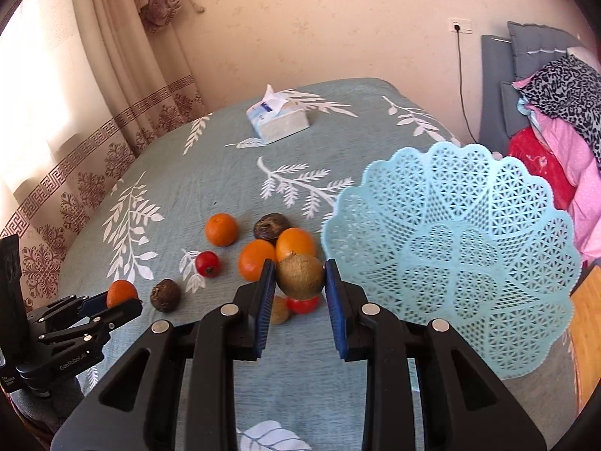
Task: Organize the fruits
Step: 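Carry the tan fruit into the blue basket and open the right gripper while the left holds the orange, then lower the large orange into the blue basket and open the left gripper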
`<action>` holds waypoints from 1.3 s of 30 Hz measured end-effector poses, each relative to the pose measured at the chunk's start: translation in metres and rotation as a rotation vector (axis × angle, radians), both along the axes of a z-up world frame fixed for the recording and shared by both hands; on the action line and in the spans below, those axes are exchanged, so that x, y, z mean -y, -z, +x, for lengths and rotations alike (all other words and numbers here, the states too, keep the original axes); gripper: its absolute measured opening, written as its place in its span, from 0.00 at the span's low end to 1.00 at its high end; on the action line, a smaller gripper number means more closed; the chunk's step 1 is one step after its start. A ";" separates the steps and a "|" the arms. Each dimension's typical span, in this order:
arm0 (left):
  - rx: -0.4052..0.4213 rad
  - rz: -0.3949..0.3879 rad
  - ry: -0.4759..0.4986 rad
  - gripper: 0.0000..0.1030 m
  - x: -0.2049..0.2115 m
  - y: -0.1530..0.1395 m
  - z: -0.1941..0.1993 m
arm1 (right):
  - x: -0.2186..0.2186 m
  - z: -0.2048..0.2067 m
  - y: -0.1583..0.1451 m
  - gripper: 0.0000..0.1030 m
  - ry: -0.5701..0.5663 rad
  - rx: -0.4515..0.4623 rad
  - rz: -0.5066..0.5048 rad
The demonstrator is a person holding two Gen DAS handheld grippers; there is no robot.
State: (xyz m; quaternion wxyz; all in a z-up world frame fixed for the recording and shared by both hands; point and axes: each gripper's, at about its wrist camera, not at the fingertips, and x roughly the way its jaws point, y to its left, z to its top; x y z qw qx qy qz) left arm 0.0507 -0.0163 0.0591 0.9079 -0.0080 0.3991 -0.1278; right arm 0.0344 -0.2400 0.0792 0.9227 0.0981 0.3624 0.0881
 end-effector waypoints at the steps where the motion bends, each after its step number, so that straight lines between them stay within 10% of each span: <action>1: 0.000 0.001 0.007 0.37 0.004 -0.001 0.001 | 0.007 0.000 0.001 0.27 0.015 -0.001 -0.002; 34: -0.005 0.010 0.275 0.38 0.148 -0.018 0.040 | 0.094 -0.028 -0.004 0.29 0.263 0.127 -0.020; 39: -0.044 -0.010 0.326 0.38 0.173 -0.011 0.055 | 0.101 -0.031 -0.003 0.42 0.281 0.133 -0.008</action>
